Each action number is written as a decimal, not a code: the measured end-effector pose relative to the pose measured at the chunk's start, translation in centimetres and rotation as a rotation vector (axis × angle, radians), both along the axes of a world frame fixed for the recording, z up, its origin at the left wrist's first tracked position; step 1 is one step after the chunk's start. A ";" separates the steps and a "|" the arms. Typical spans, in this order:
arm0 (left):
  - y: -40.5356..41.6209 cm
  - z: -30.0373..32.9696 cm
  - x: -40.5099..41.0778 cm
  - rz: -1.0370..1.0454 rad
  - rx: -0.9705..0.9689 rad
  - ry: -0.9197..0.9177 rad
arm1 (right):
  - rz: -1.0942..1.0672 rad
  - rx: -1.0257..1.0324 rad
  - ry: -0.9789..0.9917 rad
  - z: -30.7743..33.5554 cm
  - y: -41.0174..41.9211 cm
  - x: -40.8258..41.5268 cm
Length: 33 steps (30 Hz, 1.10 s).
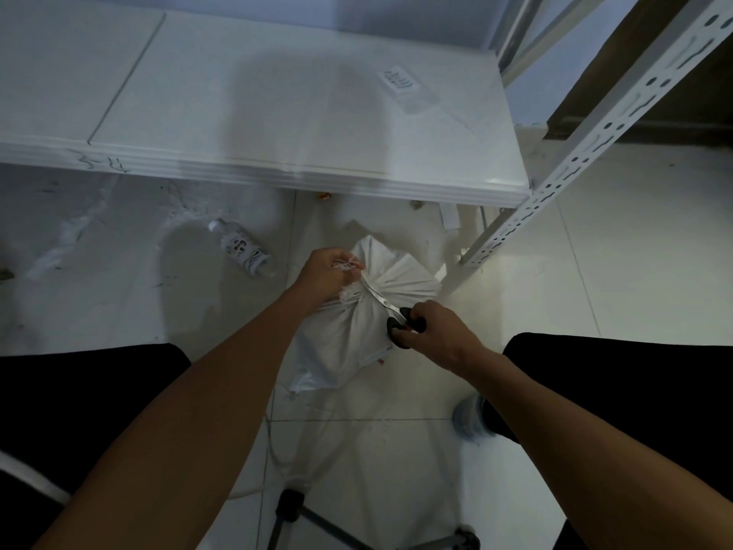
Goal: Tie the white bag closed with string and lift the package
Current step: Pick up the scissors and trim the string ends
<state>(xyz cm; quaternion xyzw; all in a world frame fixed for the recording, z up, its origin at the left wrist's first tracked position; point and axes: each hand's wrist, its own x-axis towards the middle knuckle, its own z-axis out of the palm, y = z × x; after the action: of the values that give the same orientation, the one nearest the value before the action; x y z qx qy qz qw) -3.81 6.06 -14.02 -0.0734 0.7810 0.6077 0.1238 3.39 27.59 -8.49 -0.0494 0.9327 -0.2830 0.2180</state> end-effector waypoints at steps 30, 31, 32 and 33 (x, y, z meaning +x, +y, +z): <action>0.1 0.1 0.3 0.116 0.022 -0.174 | -0.080 0.015 0.143 -1.0 -1.5 -0.6; 0.0 0.2 0.3 0.118 0.014 -0.168 | -0.127 -0.017 0.172 -0.9 -1.5 -0.8; -0.1 0.2 0.3 0.115 0.007 -0.157 | -0.188 -0.056 0.199 -0.8 -1.4 -1.2; -0.1 0.5 0.3 0.106 0.005 -0.146 | -0.247 -0.093 0.230 -0.3 -1.5 -1.6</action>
<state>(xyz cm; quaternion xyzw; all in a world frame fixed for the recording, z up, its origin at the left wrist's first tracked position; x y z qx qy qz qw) -3.54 5.96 -13.56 -0.1585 0.7633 0.6086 0.1479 1.76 26.10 -8.83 0.0236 0.9363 -0.3431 0.0711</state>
